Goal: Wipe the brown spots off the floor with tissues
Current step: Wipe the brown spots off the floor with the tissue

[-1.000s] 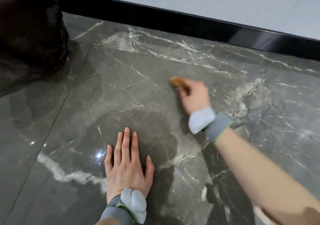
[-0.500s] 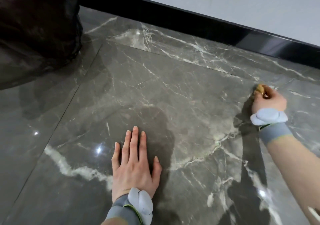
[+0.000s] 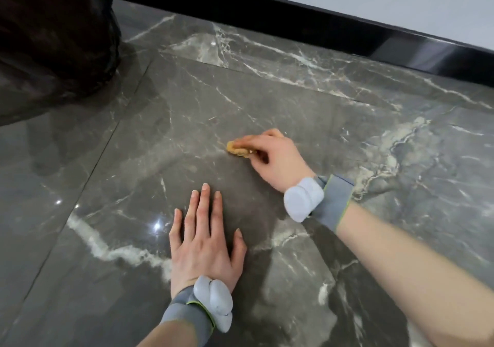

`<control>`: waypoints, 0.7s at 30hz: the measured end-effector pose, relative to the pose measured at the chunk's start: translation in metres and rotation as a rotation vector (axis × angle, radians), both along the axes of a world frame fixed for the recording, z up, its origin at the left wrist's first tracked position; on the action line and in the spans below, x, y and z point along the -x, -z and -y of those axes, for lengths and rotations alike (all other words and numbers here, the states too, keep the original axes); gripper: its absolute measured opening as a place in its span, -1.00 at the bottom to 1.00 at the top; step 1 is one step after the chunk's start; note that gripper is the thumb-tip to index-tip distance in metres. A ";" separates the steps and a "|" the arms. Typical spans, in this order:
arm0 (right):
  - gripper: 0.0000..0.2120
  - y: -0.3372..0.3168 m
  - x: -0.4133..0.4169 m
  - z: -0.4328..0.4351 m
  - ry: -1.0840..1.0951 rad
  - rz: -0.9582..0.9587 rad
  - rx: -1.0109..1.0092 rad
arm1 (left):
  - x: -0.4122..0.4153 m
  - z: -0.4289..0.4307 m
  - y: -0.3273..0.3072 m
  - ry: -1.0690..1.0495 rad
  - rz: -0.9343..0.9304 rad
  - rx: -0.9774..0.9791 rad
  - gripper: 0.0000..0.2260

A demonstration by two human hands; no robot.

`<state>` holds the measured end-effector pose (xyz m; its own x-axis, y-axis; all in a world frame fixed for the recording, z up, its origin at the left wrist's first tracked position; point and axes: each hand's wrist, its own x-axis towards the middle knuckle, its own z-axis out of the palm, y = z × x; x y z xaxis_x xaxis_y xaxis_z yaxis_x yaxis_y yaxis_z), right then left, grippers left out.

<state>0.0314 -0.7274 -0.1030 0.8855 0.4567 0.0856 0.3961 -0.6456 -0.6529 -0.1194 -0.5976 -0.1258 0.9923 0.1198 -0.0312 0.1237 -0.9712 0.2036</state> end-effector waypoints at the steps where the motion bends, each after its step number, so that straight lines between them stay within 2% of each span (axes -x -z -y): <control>1: -0.62 -0.003 0.001 0.029 0.118 0.003 0.050 | 0.000 0.000 0.000 -0.003 0.003 0.003 -0.40; 6: -0.67 -0.020 0.013 0.180 0.979 -0.077 0.232 | 0.001 0.001 -0.001 -0.001 0.004 0.007 -0.41; 8: -0.66 -0.018 0.010 0.200 1.198 -0.124 0.222 | 0.001 0.002 -0.001 0.007 0.002 0.002 -0.41; 9: -0.67 -0.015 0.007 0.197 1.215 -0.118 0.202 | 0.001 0.003 -0.001 0.008 0.002 0.003 -0.41; 12: -0.66 0.006 0.000 0.138 0.983 -0.016 0.159 | 0.001 0.002 -0.001 0.009 0.014 -0.003 -0.41; 15: -0.65 0.018 0.020 0.042 0.522 0.150 0.022 | 0.001 0.000 0.000 0.005 0.025 -0.002 -0.41; 18: -0.65 0.010 0.063 -0.030 0.118 0.071 -0.077 | 0.002 0.002 -0.001 0.015 0.049 0.025 -0.40; 20: -0.62 0.004 0.082 -0.035 0.026 0.011 -0.105 | 0.002 0.001 -0.001 0.004 0.055 0.038 -0.40; 21: -0.61 0.001 0.086 -0.020 0.046 -0.002 -0.118 | 0.002 0.002 -0.001 0.002 0.054 0.033 -0.40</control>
